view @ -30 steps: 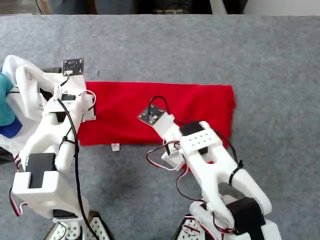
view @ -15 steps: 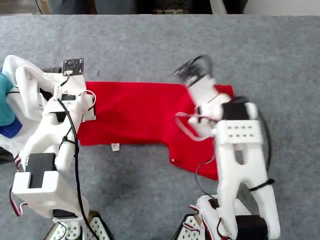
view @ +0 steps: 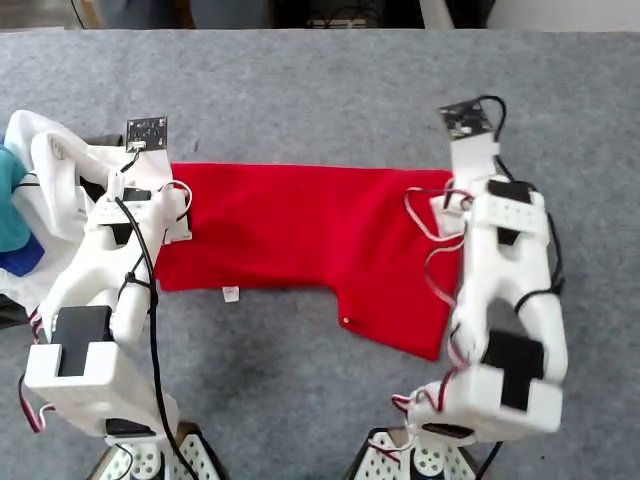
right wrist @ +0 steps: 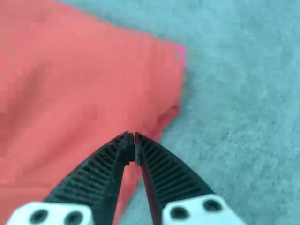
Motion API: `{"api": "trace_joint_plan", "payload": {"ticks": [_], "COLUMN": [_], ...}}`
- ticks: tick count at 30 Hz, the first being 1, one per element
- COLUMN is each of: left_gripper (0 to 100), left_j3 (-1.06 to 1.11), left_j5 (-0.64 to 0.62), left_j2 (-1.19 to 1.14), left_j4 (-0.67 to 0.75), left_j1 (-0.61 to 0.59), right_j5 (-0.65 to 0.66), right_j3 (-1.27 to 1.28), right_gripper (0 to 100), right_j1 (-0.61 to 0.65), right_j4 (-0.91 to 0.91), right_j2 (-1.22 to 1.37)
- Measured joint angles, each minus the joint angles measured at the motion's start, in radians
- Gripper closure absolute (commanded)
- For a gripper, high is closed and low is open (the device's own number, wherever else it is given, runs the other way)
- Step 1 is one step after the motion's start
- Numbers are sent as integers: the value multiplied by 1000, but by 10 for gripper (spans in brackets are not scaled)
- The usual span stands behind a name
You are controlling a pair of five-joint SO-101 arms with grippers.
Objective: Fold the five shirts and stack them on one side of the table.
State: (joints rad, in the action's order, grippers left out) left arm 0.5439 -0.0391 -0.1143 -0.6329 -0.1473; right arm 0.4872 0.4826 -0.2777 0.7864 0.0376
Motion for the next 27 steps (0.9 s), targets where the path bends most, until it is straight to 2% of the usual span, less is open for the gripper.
{"api": "trace_joint_plan", "payload": {"ticks": [8,14,22,24,27], "left_gripper": [972,972,970,970,970], "left_j3": [0,0,0,0,0], "left_j5": [0,0,0,0,0], "left_j2": [0,54,427,494,483], "left_j4": [0,-25,-186,-180,-83], "left_j1": [0,0,0,14,68], "right_j5": [0,0,61,63,63], "right_j3": [-206,-318,-331,-331,-331], "right_gripper": [984,984,984,984,984], "right_j1": [-57,-57,-57,-55,-25], "right_j4": [21,218,318,321,321], "right_j2": [272,275,121,95,97]}}
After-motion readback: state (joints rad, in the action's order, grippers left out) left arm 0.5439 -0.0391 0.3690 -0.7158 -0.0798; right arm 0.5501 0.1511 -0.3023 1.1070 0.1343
